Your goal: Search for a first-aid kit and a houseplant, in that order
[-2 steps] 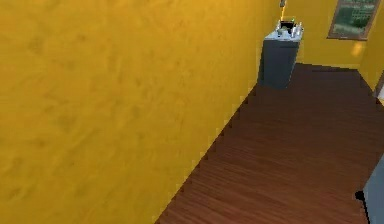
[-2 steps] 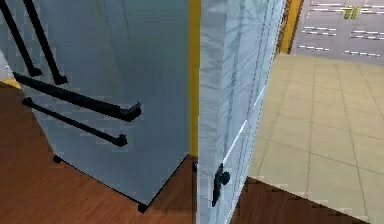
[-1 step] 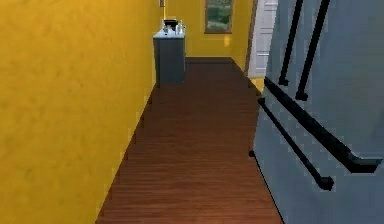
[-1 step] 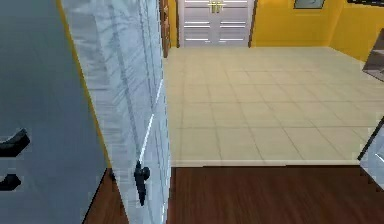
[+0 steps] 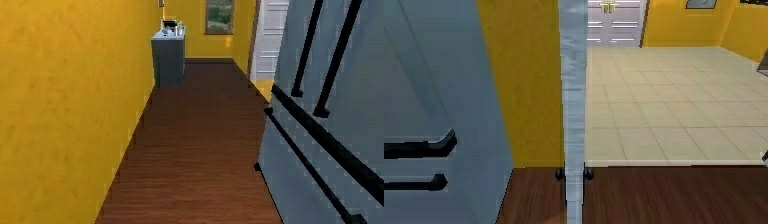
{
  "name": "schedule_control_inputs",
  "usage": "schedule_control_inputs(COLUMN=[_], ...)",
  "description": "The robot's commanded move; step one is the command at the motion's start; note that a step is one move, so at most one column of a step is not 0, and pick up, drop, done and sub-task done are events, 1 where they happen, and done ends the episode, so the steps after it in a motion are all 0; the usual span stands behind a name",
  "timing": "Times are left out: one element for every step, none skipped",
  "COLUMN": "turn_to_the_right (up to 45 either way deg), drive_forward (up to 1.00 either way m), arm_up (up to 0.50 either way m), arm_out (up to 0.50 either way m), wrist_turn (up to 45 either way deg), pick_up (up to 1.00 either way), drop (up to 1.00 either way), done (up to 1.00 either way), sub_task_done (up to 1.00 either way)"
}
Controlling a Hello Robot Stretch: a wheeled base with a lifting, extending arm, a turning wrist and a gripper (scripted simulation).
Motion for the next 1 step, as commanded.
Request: schedule_control_inputs(turn_to_the_right=[-3.0], drive_forward=[0.00], arm_up=[0.00], arm_out=[0.00], wrist_turn=[0.0], pick_up=[0.00], drop=[0.00], done=[0.00], sub_task_done=[0.00])
